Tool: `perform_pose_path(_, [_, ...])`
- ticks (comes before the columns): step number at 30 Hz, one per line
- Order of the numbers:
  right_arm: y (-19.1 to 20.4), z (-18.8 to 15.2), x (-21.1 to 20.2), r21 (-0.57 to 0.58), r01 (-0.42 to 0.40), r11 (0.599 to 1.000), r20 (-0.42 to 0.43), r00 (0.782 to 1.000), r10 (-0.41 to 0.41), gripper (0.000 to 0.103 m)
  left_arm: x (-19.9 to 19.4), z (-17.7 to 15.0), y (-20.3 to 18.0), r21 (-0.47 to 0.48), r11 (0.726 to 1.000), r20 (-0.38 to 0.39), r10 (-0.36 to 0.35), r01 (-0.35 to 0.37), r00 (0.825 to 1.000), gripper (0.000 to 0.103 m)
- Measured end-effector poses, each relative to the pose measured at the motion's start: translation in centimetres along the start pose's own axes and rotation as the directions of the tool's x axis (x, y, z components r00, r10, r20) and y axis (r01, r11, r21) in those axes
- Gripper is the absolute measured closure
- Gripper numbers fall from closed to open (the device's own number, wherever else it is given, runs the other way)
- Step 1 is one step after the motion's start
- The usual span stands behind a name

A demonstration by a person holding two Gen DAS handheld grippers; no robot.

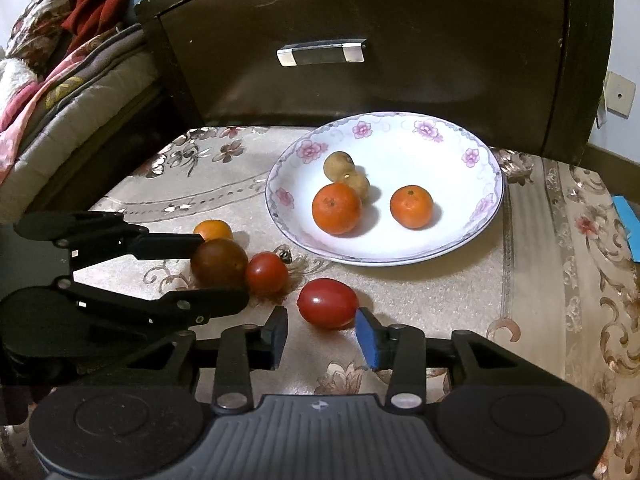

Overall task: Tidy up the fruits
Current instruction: 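Grasp the dark brown tomato with the left gripper while the right gripper grasps a red tomato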

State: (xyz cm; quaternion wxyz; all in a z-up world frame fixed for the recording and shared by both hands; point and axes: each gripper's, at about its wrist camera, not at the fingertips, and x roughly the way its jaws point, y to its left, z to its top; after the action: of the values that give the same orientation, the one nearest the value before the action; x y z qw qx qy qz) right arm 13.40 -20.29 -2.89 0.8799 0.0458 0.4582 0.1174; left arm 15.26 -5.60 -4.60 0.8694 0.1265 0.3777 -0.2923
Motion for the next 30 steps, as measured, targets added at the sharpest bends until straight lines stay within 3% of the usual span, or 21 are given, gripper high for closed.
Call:
perform_pose_path(7, [-0.2, 0.2, 0.3, 0.007, -0.004, 1.000, 0.016, 1.000, 0.003, 0.068, -0.5, 0.3, 1.1, -0.059, 0.998, 0.000, -0.031, 0.031, 1.000, 0.058])
perform_pose_path(9, [-0.3, 0.3, 0.4, 0.010, -0.010, 1.000, 0.005, 1.000, 0.010, 0.074, -0.7, 0.4, 1.1, -0.051, 0.998, -0.002, -0.037, 0.037, 0.999, 0.059])
perform_pose_path(15, [-0.1, 0.1, 0.2, -0.020, -0.008, 1.000, -0.006, 1.000, 0.008, 0.075, -0.3, 0.3, 0.8, -0.015, 1.000, -0.007, -0.026, 0.026, 1.000, 0.058])
perform_pose_path(23, [0.0, 0.1, 0.3, 0.003, -0.032, 0.999, -0.010, 0.999, 0.032, 0.074, 0.5, -0.1, -0.9, 0.145, 0.989, 0.005, 0.001, -0.001, 1.000, 0.042])
perform_pose_path(25, [-0.1, 0.1, 0.3, 0.011, -0.035, 0.999, -0.011, 0.999, 0.035, 0.074, 1.1, -0.2, -1.0, 0.152, 0.988, -0.036, 0.028, -0.022, 0.999, 0.038])
perform_pose_path(27, [0.0, 0.1, 0.3, 0.011, -0.034, 0.999, -0.016, 0.999, 0.034, 0.074, 1.0, -0.2, -0.5, 0.129, 0.992, -0.044, 0.016, -0.010, 0.999, 0.041])
perform_pose_path(30, [0.0, 0.1, 0.2, 0.011, -0.038, 0.999, -0.018, 0.999, 0.039, 0.074, 0.6, 0.2, 0.7, 0.051, 0.999, -0.040, -0.009, 0.011, 0.999, 0.055])
